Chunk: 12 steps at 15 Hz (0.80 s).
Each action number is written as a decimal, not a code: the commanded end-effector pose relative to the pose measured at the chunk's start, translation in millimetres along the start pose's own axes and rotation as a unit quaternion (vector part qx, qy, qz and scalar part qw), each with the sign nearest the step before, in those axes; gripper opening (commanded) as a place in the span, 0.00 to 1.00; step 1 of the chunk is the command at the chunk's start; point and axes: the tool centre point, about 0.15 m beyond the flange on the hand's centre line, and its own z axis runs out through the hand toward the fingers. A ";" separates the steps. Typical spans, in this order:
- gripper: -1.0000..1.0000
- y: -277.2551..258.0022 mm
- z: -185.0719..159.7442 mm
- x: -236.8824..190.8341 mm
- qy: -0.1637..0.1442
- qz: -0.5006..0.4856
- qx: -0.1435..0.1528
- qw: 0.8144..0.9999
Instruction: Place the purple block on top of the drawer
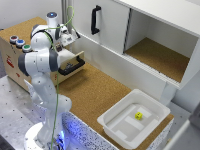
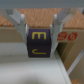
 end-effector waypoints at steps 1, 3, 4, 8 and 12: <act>0.00 14.9 -17.2 46.6 0.002 -0.025 0.009 1.000; 0.00 7.6 -22.0 61.3 0.012 -0.037 0.016 0.999; 0.00 3.2 -23.6 68.0 0.017 -0.044 0.018 0.999; 0.00 -11.0 -23.3 87.3 0.021 -0.062 0.026 0.998; 0.00 -20.9 -9.4 99.4 0.013 -0.066 0.036 0.997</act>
